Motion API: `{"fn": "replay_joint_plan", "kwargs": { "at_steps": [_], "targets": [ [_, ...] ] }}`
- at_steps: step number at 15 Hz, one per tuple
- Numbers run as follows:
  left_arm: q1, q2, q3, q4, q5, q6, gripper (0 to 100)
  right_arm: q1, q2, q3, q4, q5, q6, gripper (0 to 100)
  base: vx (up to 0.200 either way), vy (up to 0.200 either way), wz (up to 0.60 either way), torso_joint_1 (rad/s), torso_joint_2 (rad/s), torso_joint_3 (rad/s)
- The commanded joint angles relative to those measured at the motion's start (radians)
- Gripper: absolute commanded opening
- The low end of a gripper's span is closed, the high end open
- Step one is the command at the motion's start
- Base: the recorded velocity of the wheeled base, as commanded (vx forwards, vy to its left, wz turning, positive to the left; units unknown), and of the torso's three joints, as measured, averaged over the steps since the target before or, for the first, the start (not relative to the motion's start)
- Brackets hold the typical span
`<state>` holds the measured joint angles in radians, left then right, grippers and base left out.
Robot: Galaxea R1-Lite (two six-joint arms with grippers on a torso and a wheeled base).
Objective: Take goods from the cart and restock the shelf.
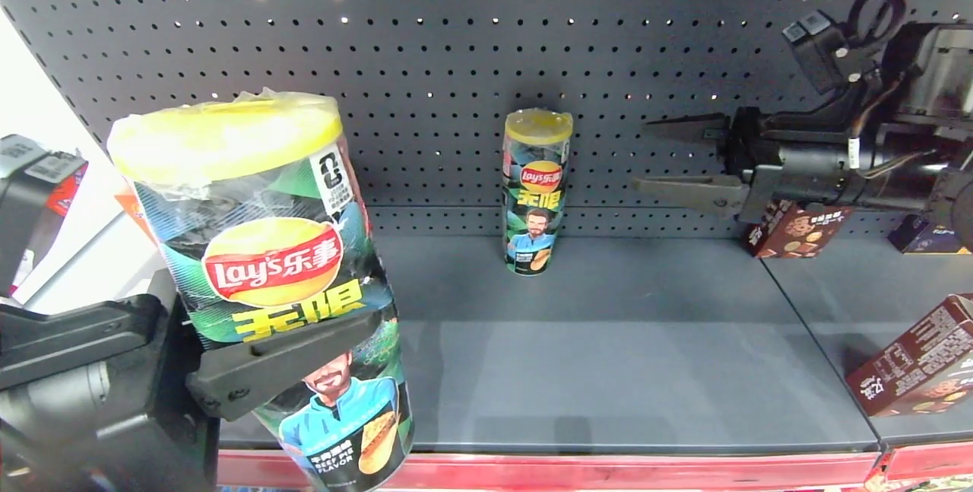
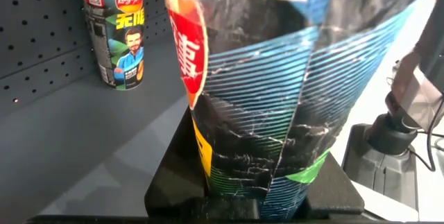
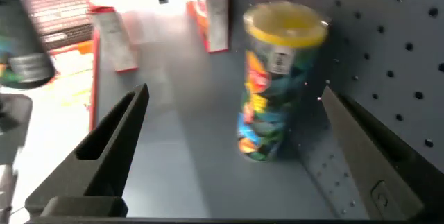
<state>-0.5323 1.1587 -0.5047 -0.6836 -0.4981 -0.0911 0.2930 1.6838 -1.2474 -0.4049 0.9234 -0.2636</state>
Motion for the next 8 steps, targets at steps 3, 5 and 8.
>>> {"fn": "replay_joint_plan", "kwargs": {
  "at_steps": [3,5,8],
  "targets": [
    [0.0,0.003,0.005,-0.001,0.001,-0.001,0,0.002,0.191,-0.125,0.001,-0.005,0.004,100,0.0,0.0,0.0,0.0,0.0,0.0],
    [0.0,0.003,0.005,-0.002,0.001,-0.01,0,0.008,0.232,-0.152,0.001,-0.005,0.004,100,0.0,0.0,0.0,0.0,0.0,0.0],
    [0.002,0.001,0.011,-0.002,0.001,-0.013,0,0.017,0.281,-0.188,0.003,-0.006,0.006,100,0.0,0.0,0.0,0.0,0.0,0.0]
  ]
}}
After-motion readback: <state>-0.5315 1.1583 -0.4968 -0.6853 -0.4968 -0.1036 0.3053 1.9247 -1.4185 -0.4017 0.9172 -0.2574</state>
